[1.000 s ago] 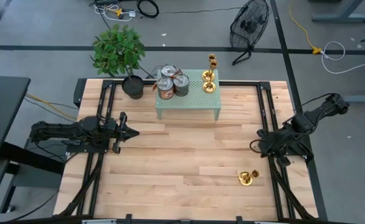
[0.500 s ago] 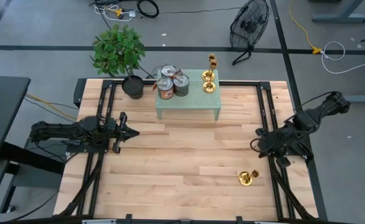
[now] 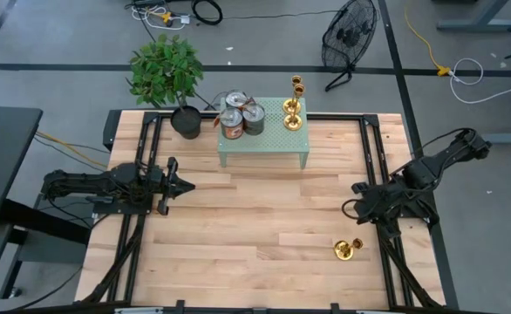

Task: Pick & Place candle stick holders
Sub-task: Put the gold candle holder on the shelf

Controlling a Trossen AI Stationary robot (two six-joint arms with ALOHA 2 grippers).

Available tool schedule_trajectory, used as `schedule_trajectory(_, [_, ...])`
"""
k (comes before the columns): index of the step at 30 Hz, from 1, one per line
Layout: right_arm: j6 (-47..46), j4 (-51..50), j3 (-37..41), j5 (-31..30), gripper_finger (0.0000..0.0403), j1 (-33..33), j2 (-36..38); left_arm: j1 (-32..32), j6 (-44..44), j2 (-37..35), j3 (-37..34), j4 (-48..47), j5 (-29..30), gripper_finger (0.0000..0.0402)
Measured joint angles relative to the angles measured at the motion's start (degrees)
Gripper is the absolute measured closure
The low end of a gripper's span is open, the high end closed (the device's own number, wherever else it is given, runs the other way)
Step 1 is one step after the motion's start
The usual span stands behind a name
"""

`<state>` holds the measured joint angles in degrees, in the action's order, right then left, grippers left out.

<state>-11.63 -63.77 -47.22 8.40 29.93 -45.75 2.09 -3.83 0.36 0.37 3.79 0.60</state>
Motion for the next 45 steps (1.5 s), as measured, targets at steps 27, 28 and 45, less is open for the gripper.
schedule_trajectory(27, [3.7,0.9,-4.5,-1.9,0.0403,0.0,1.9,0.0,0.0,0.0,0.0,0.0,0.0,0.0371])
schedule_trajectory(28, [3.7,0.9,-4.5,-1.9,0.0403,0.0,1.9,0.0,0.0,0.0,0.0,0.0,0.0,0.0371])
schedule_trajectory(45, [4.6,0.7,-4.5,-1.5,0.0373,0.0,2.2,0.0,0.0,0.0,0.0,0.0,0.0,0.0371])
